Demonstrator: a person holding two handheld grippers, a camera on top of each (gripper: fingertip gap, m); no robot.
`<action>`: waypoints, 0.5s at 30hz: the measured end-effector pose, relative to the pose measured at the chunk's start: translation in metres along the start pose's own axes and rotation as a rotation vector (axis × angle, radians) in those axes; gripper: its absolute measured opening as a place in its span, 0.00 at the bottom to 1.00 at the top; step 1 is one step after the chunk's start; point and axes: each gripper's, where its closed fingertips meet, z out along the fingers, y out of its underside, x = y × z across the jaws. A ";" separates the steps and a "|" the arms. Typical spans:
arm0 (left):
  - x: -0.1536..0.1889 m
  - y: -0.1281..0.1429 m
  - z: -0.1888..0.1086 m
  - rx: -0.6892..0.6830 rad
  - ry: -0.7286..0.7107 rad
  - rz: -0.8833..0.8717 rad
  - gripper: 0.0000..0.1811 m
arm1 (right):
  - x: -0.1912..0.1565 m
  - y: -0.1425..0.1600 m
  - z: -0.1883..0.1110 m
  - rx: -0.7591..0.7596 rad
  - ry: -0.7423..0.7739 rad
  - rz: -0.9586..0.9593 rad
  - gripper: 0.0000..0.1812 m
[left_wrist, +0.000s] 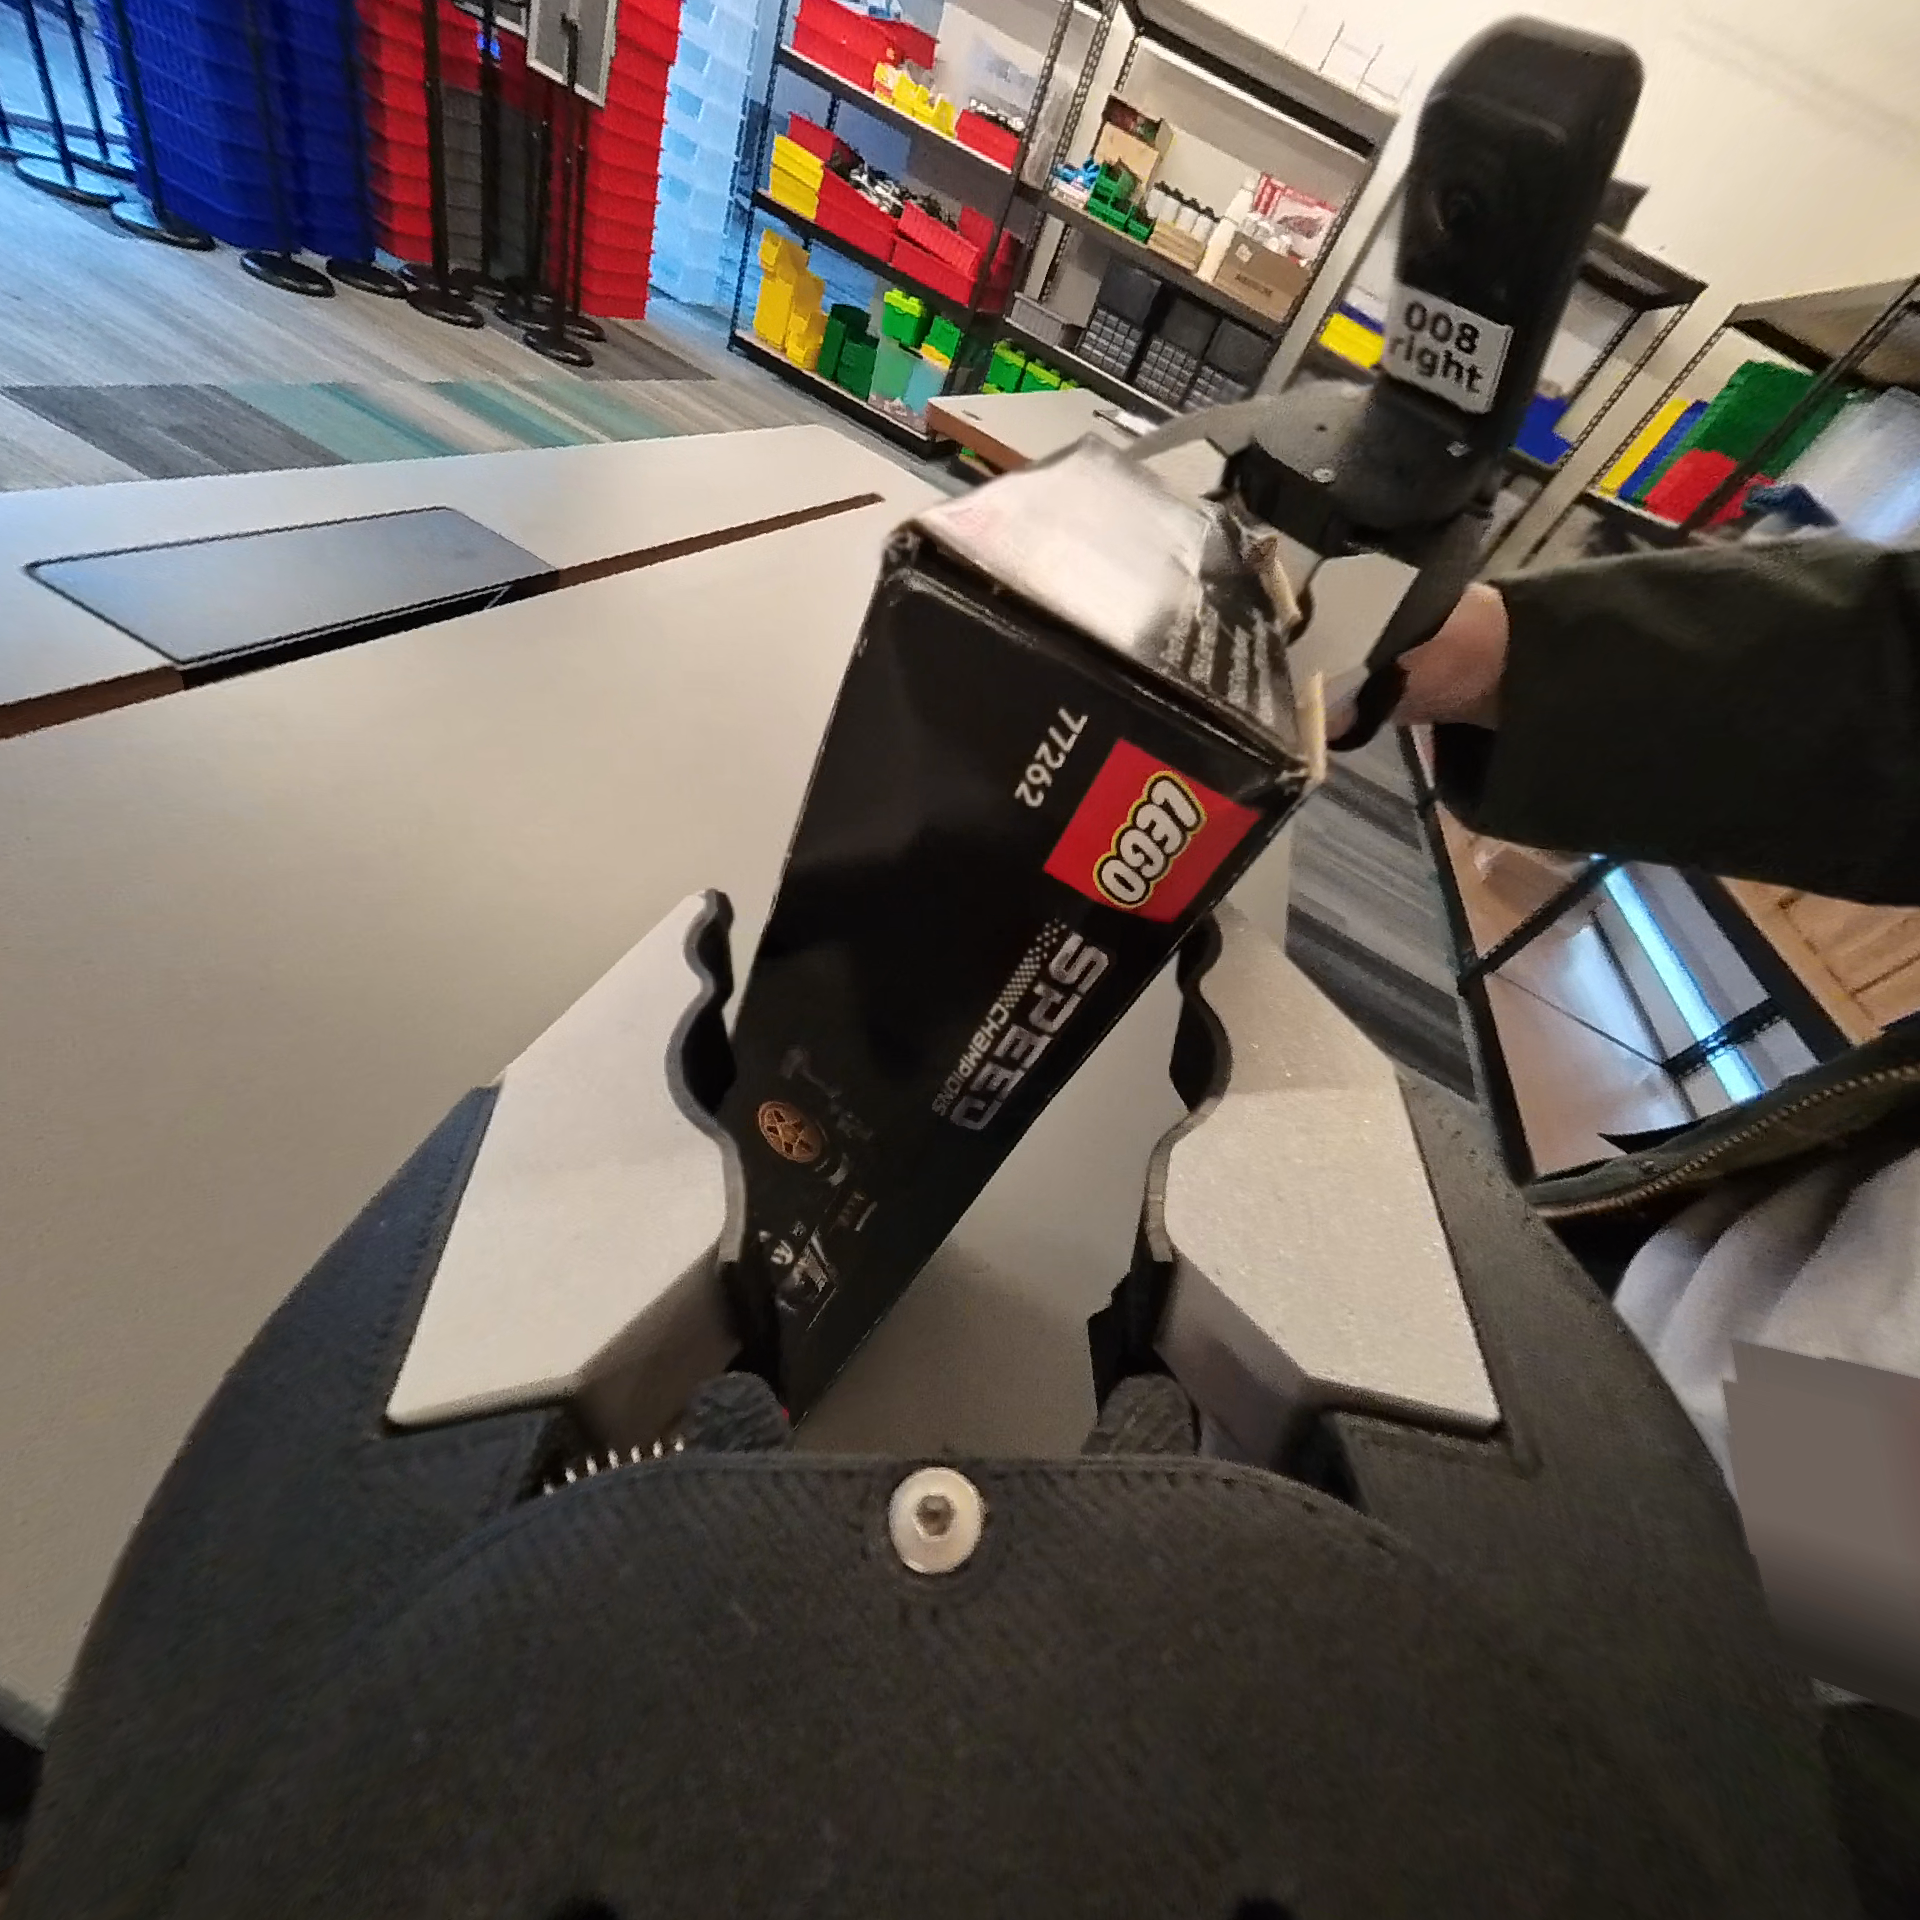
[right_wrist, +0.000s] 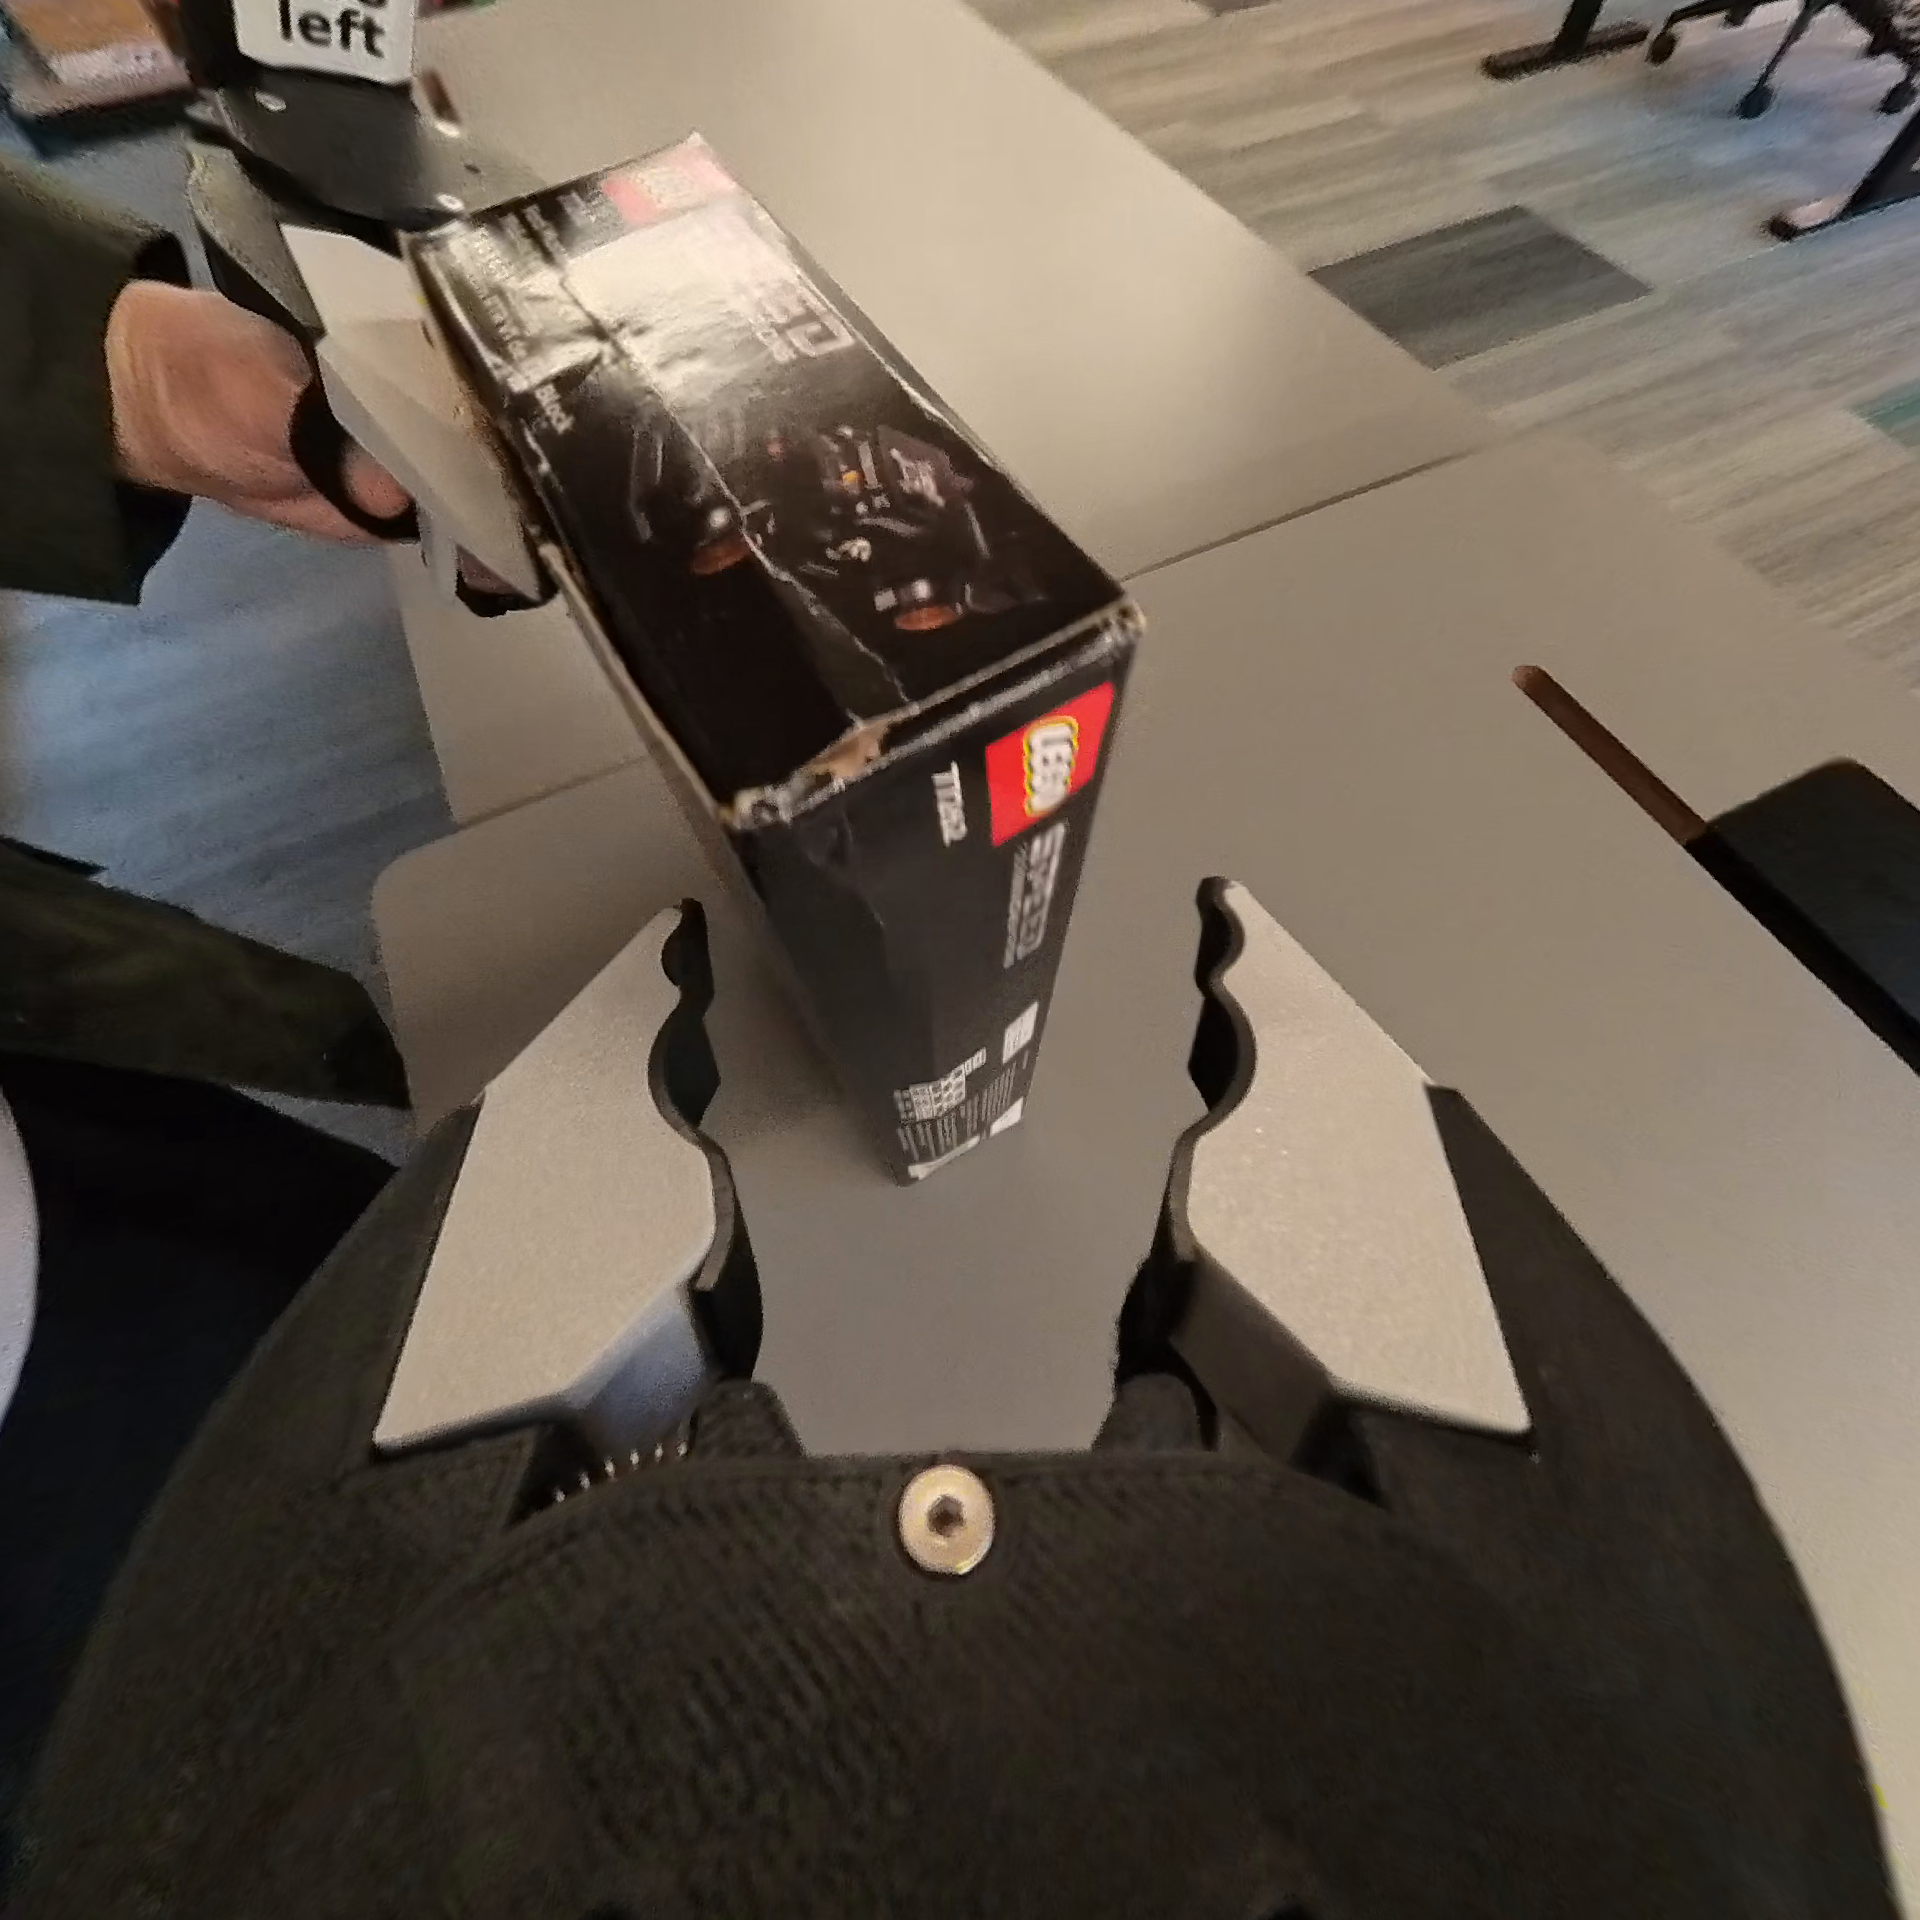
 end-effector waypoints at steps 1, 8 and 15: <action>0.000 -0.001 -0.001 0.004 -0.009 0.006 0.47 | -0.001 0.004 -0.007 0.012 0.012 0.012 0.52; 0.001 -0.013 -0.006 0.031 -0.072 0.008 0.47 | 0.019 0.076 -0.084 0.106 0.137 0.227 0.57; 0.017 -0.035 -0.033 0.091 -0.289 0.028 0.47 | 0.072 0.229 -0.142 -0.229 0.344 0.296 0.33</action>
